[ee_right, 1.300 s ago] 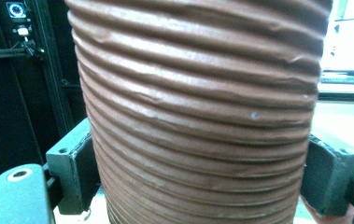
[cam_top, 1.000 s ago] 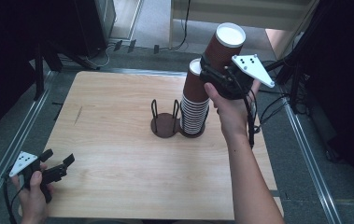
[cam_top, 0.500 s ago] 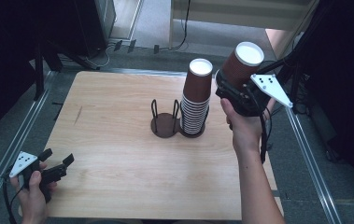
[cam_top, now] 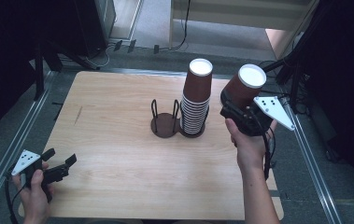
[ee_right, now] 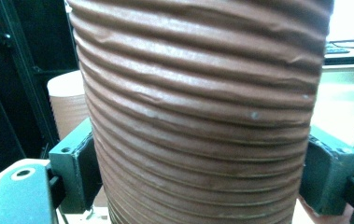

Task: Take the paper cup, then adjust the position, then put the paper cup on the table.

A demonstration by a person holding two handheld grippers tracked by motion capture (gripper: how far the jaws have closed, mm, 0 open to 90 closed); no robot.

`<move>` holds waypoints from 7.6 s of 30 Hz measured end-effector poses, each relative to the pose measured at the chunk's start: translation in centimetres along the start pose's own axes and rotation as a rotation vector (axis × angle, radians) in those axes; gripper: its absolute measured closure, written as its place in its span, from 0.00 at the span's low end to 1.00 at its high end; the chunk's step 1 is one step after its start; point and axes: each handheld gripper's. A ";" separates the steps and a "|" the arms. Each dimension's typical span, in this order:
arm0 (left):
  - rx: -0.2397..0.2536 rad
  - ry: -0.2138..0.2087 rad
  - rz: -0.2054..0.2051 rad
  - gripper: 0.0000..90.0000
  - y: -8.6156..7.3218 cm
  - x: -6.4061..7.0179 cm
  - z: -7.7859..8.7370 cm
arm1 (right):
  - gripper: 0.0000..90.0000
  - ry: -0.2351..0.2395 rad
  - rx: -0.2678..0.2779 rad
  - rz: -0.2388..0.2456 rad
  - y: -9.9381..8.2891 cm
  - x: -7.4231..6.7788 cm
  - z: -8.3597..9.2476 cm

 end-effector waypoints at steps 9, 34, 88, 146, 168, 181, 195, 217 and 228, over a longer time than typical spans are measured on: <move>0.030 -0.047 -0.047 0.07 2.6 2.0 -0.5 | 0.17 -0.004 -0.023 -0.003 -2.4 0.5 1.1; 0.104 -0.185 -0.122 0.02 8.7 7.1 -4.2 | 0.17 -0.013 -0.078 0.052 -8.5 0.7 2.2; 0.002 -0.549 -0.447 0.13 12.4 18.1 -5.6 | 0.17 0.124 -0.136 0.720 -21.4 -7.7 2.6; 0.230 -0.509 -0.400 0.23 10.9 15.2 -5.0 | 0.05 0.350 -0.182 0.620 -19.3 -9.1 4.9; 0.382 -0.440 -0.291 0.23 10.0 14.9 -5.3 | 0.11 0.239 -0.294 0.083 -18.0 -7.8 3.9; 0.444 -0.392 -0.242 0.23 9.6 15.1 -5.5 | 0.00 0.174 -0.358 -0.384 -15.9 -6.9 3.6; 0.476 -0.376 -0.241 0.23 9.5 16.6 -5.7 | 0.00 0.110 -0.351 -0.749 -15.8 -7.7 3.9; 0.507 -0.381 -0.268 0.25 9.1 18.4 -6.2 | 0.00 0.047 -0.392 -1.349 -16.7 -8.2 3.6; 0.496 -0.421 -0.275 0.25 8.7 19.1 -6.3 | 0.00 0.063 -0.414 -1.488 -16.5 -8.3 3.0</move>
Point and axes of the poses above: each handheld gripper's, and its own axes: z roughly backward along the jaws, y roughly out of its top, x roughly to its right, and after that the axes turned 15 degrees about -z, right-handed
